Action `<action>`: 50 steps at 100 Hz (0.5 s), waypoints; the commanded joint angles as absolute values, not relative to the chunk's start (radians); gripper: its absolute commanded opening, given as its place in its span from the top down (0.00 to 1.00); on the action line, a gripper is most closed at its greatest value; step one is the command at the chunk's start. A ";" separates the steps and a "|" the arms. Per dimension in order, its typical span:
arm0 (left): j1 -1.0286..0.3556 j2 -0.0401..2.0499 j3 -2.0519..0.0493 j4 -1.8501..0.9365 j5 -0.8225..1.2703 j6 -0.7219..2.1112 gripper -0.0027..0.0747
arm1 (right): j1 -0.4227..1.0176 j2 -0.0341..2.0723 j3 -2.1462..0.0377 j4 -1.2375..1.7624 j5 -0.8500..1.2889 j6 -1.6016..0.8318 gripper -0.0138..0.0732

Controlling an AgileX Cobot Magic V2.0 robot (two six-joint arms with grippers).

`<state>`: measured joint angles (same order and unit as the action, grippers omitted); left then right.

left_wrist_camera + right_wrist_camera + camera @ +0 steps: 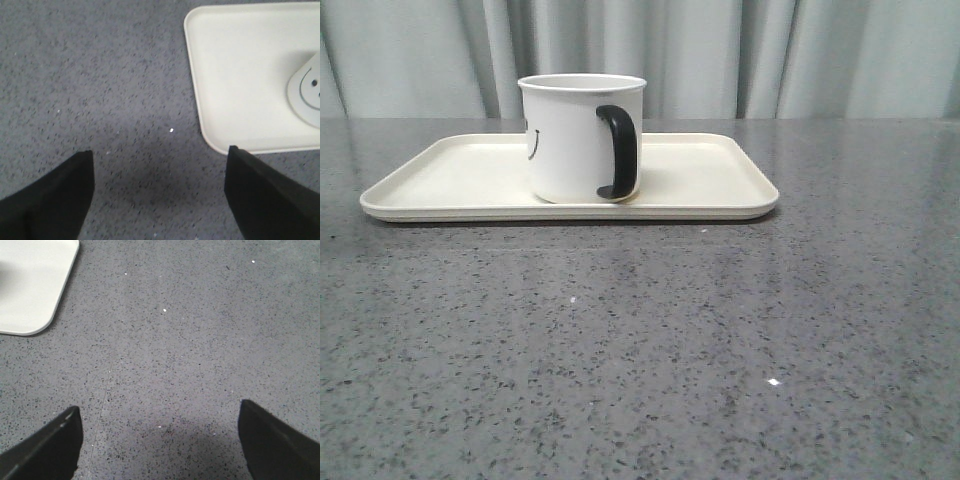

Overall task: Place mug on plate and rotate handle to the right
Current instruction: 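Withdraw the left gripper upward away from the mug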

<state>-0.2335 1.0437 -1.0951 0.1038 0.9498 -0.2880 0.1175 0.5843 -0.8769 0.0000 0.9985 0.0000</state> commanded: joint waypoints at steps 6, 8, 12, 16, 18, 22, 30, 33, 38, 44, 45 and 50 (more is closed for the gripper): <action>-0.215 0.906 -0.970 0.099 0.854 -0.285 0.29 | 0.113 0.596 -0.909 -0.006 0.928 0.000 0.12; -0.215 0.886 -0.949 0.099 0.846 -0.285 0.29 | 0.113 0.596 -0.909 -0.006 0.928 0.000 0.12; -0.215 0.856 -0.915 0.092 0.831 -0.285 0.29 | 0.113 0.596 -0.909 -0.006 0.928 0.000 0.12; -0.215 0.816 -0.885 0.081 0.819 -0.285 0.29 | 0.113 0.596 -0.909 -0.006 0.928 0.000 0.12; -0.215 0.798 -0.863 0.075 0.816 -0.285 0.29 | 0.113 0.596 -0.909 -0.006 0.928 0.000 0.12; -0.215 0.767 -0.838 0.067 0.813 -0.285 0.29 | 0.113 0.596 -0.909 -0.006 0.928 0.000 0.12; -0.215 0.703 -0.788 0.063 0.813 -0.285 0.29 | 0.113 0.596 -0.909 -0.006 0.929 0.000 0.12; -0.215 0.685 -0.775 0.063 0.813 -0.285 0.29 | 0.113 0.596 -0.909 -0.006 0.929 0.000 0.12; -0.215 0.655 -0.756 0.063 0.815 -0.285 0.29 | 0.113 0.596 -0.909 -0.006 0.929 0.000 0.12; -0.215 0.635 -0.744 0.063 0.815 -0.285 0.29 | 0.113 0.596 -0.909 -0.006 0.929 0.000 0.12; -0.215 0.633 -0.742 0.063 0.815 -0.285 0.29 | 0.113 0.596 -0.909 -0.006 0.929 0.000 0.12; -0.215 0.624 -0.738 0.065 0.815 -0.285 0.29 | 0.113 0.596 -0.909 -0.006 0.925 0.000 0.12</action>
